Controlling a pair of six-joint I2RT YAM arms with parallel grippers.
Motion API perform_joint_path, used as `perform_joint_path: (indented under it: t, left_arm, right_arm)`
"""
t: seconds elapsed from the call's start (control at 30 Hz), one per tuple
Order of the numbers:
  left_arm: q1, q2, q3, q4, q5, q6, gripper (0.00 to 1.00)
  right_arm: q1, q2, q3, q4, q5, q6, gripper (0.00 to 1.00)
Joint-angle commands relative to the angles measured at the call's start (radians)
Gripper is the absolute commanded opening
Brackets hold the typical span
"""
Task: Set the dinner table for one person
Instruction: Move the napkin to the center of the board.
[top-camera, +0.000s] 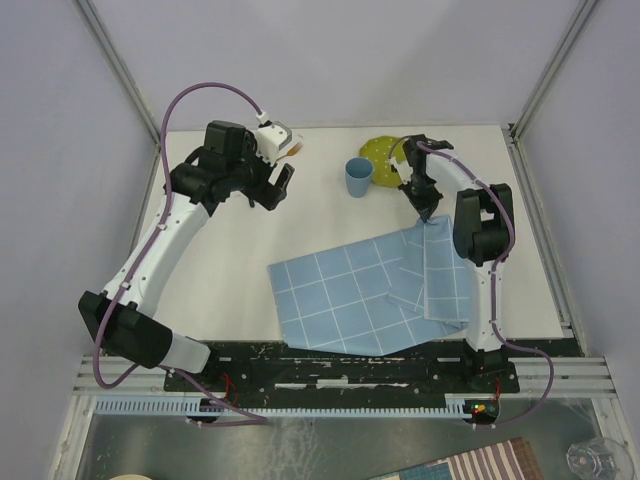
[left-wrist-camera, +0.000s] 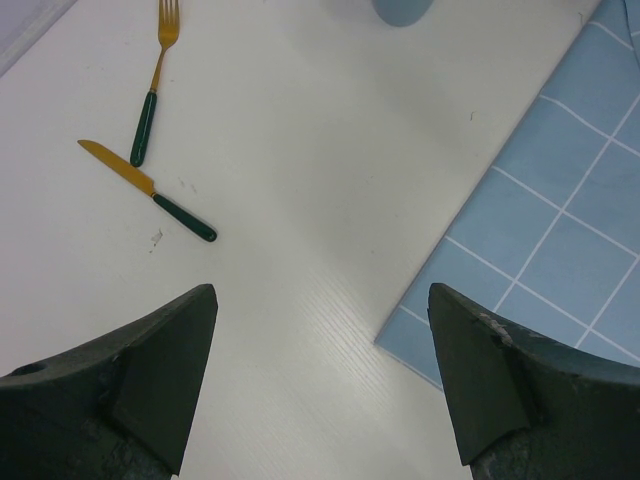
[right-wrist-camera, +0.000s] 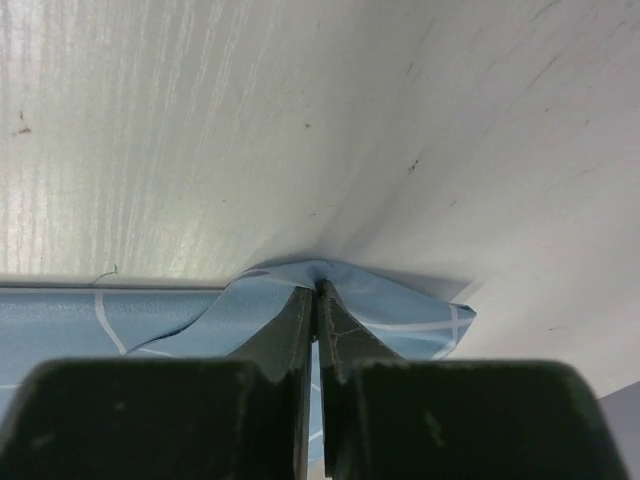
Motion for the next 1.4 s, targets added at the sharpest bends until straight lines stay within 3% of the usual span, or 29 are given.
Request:
perform_joint_path:
  t: [0.0, 0.27, 0.67, 1.13, 1.37]
  left_arm:
    - [0.003, -0.029, 0.038, 0.013, 0.005, 0.036, 0.93]
    - [0.003, -0.031, 0.030, 0.013, 0.006, 0.043, 0.93]
    - [0.004, -0.042, 0.008, 0.004, 0.008, 0.048, 0.93]
    - [0.004, 0.000, 0.072, -0.018, 0.045, 0.015, 0.92]
    - [0.005, 0.009, 0.087, -0.023, 0.056, 0.008, 0.92]
  right_arm:
    - [0.003, -0.057, 0.004, 0.012, 0.052, 0.003, 0.02]
    - [0.003, -0.115, 0.043, 0.003, 0.084, 0.013, 0.02]
    - [-0.085, -0.352, 0.005, -0.004, 0.084, -0.027, 0.02]
    - [-0.292, -0.388, -0.048, -0.030, 0.013, -0.080, 0.02]
    - [-0.306, -0.363, -0.006, -0.051, -0.058, -0.070, 0.02]
